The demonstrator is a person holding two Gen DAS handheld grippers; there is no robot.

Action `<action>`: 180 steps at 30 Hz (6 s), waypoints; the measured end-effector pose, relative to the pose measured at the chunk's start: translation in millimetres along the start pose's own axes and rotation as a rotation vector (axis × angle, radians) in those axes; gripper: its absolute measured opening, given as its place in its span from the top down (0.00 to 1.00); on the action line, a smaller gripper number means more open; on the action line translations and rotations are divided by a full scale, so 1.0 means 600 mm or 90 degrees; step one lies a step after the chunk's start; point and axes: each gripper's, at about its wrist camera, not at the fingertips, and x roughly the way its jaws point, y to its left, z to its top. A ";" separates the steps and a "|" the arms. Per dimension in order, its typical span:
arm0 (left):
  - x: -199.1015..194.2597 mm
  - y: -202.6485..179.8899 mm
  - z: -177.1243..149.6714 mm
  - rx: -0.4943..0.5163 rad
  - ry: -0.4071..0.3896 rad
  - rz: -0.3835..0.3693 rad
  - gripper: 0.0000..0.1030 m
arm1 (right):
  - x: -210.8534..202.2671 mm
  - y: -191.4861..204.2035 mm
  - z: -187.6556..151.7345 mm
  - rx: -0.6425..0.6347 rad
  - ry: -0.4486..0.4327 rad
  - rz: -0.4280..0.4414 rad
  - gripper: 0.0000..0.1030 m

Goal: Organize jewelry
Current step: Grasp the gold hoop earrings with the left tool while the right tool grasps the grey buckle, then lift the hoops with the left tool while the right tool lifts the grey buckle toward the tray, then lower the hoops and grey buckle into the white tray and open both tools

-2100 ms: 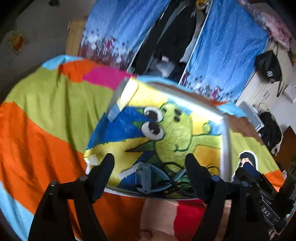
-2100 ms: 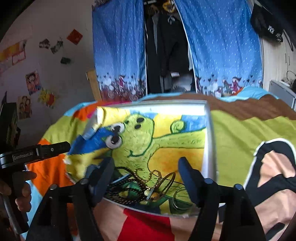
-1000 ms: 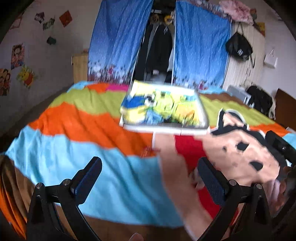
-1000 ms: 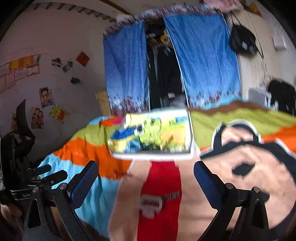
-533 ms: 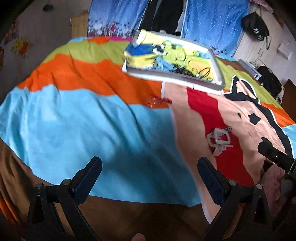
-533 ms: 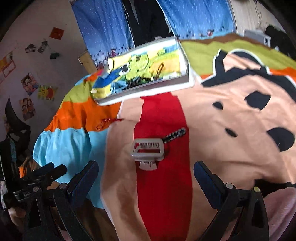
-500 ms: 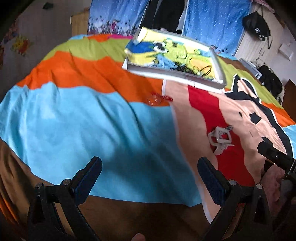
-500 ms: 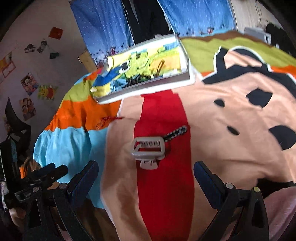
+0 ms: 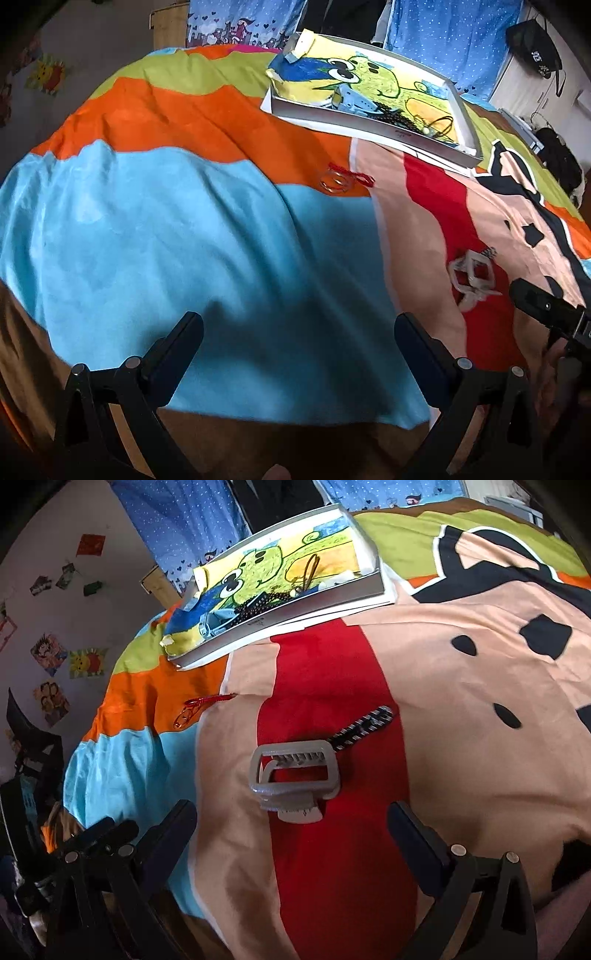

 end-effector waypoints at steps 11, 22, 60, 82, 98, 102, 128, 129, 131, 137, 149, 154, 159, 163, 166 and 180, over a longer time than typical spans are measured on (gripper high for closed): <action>0.031 0.014 0.076 0.067 -0.078 -0.059 0.03 | 0.049 0.015 0.002 -0.041 0.035 -0.017 0.29; 0.129 0.005 0.138 0.127 -0.056 -0.133 0.45 | 0.089 0.038 0.011 -0.083 0.008 -0.035 0.40; 0.088 -0.048 0.077 0.154 -0.001 -0.128 0.98 | 0.073 0.032 0.041 -0.061 -0.047 0.015 0.40; -0.001 -0.083 0.000 0.108 0.000 -0.213 0.98 | 0.003 0.038 0.025 -0.061 -0.075 0.066 0.40; 0.062 -0.120 -0.037 0.158 0.120 -0.242 0.97 | -0.001 0.024 0.030 -0.039 -0.081 0.071 0.40; 0.048 -0.131 -0.037 0.175 0.115 -0.286 0.97 | -0.003 0.023 0.030 -0.036 -0.084 0.075 0.40; -0.036 -0.094 0.147 0.077 -0.039 -0.374 0.97 | -0.058 0.013 0.123 -0.047 -0.181 0.145 0.40; -0.032 -0.094 0.152 0.075 -0.040 -0.373 0.97 | -0.055 0.013 0.128 -0.051 -0.180 0.143 0.40; -0.021 -0.092 0.158 0.069 -0.041 -0.374 0.97 | -0.050 0.008 0.135 -0.054 -0.182 0.138 0.40; 0.012 -0.086 0.180 0.040 -0.052 -0.372 0.97 | -0.034 -0.017 0.166 -0.044 -0.186 0.131 0.40; 0.090 -0.069 0.275 -0.069 -0.089 -0.380 0.97 | 0.041 -0.020 0.257 -0.110 -0.230 0.056 0.40; 0.128 -0.073 0.309 -0.105 -0.076 -0.367 0.97 | 0.082 -0.029 0.277 -0.120 -0.226 0.021 0.40; 0.159 -0.079 0.325 -0.140 -0.052 -0.338 0.97 | 0.102 -0.033 0.286 -0.138 -0.225 -0.010 0.40; 0.175 -0.080 0.332 -0.161 -0.039 -0.323 0.97 | 0.113 -0.036 0.295 -0.144 -0.230 -0.029 0.40; 0.186 -0.081 0.339 -0.167 -0.027 -0.312 0.97 | 0.121 -0.042 0.302 -0.138 -0.229 -0.036 0.40; 0.174 -0.082 0.348 -0.170 -0.024 -0.298 0.60 | 0.104 -0.058 0.304 -0.122 -0.241 -0.053 0.29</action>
